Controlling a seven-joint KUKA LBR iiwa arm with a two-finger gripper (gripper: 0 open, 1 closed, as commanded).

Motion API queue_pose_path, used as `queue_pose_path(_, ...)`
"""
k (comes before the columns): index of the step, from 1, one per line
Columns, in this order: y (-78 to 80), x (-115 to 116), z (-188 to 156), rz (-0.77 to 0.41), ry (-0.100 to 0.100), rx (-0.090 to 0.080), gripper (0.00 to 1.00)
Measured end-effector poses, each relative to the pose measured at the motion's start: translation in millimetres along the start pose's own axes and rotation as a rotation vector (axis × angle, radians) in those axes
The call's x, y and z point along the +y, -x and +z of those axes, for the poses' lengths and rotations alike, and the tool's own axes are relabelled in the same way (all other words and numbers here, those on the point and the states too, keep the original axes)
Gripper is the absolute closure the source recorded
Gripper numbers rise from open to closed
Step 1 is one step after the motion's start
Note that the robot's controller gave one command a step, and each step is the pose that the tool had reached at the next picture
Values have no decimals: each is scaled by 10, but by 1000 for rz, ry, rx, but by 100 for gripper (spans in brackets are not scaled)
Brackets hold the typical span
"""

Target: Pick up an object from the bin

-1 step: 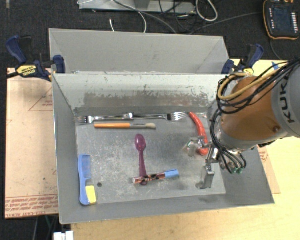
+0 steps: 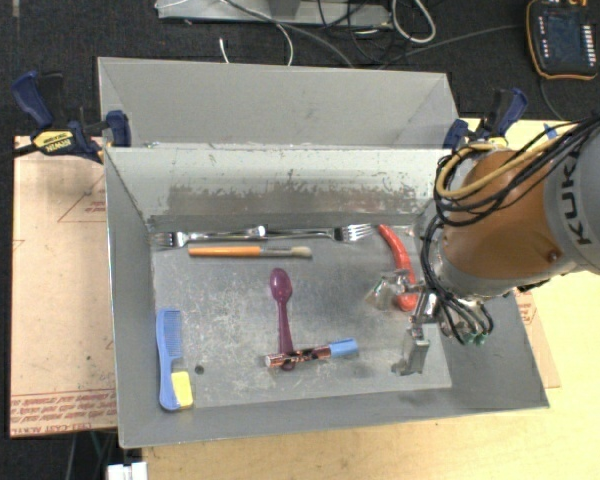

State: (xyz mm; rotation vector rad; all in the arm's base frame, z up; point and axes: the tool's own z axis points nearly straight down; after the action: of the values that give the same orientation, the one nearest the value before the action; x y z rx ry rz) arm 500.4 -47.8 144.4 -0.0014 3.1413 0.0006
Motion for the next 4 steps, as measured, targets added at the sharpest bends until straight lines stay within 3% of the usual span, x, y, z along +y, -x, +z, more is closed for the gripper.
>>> queue_pose_path(1,-28,863,749,-214,3,-4,0)
queue_pose_path(2,98,825,440,-261,0,-3,0)
queue_pose_path(3,4,843,657,-230,3,3,0)
queue_pose_path(4,134,956,746,-373,2,-5,0)
